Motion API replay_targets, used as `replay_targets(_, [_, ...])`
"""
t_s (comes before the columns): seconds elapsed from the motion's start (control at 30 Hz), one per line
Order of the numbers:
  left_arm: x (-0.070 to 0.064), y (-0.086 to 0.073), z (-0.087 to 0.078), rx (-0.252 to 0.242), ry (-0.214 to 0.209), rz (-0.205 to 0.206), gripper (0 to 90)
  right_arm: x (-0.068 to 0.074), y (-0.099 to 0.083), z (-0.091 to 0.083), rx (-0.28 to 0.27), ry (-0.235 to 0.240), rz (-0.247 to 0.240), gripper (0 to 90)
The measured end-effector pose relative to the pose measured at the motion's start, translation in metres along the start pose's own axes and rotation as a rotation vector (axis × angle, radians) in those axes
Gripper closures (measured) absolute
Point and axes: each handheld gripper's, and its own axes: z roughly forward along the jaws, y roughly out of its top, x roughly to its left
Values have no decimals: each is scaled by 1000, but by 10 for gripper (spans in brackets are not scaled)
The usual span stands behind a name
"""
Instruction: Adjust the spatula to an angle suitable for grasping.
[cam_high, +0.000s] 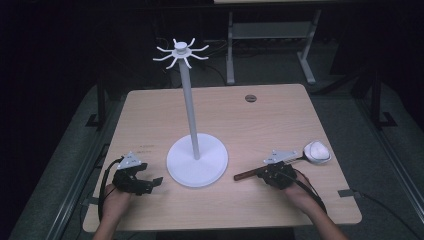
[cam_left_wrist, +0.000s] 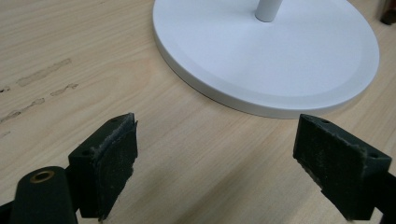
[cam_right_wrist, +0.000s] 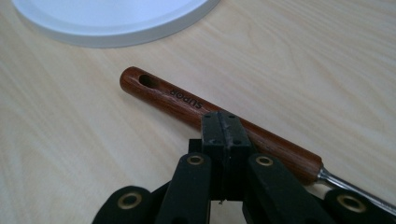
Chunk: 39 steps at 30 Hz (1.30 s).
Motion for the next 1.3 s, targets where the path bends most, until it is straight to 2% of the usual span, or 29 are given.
replay_targets(0.27, [0,0,-1,-11,0,2,132,-1,15,15,-19,-23,-10,899])
replay_targets(0.5, [0,0,-1,-8,0,5,133,-5,21,23,-30,-38,-12,899])
replay_targets(0.67, [0,0,-1,1,-1,18,133,-11,27,27,-41,-55,23,899])
replay_targets(0.83, [-1,0,-1,-10,-1,15,133,-18,31,31,-49,-68,34,899])
replay_targets(0.87, [-1,0,-1,0,1,29,132,-22,33,33,-50,-72,39,899])
replay_targets(0.97, [-1,0,-1,6,6,35,132,-27,36,35,-60,-75,66,899])
replay_targets(1.07, [-1,0,-1,8,8,45,133,-33,38,38,-64,-94,62,899])
replay_targets(1.3, [0,-1,-1,4,9,31,133,-46,45,45,-81,-111,92,899])
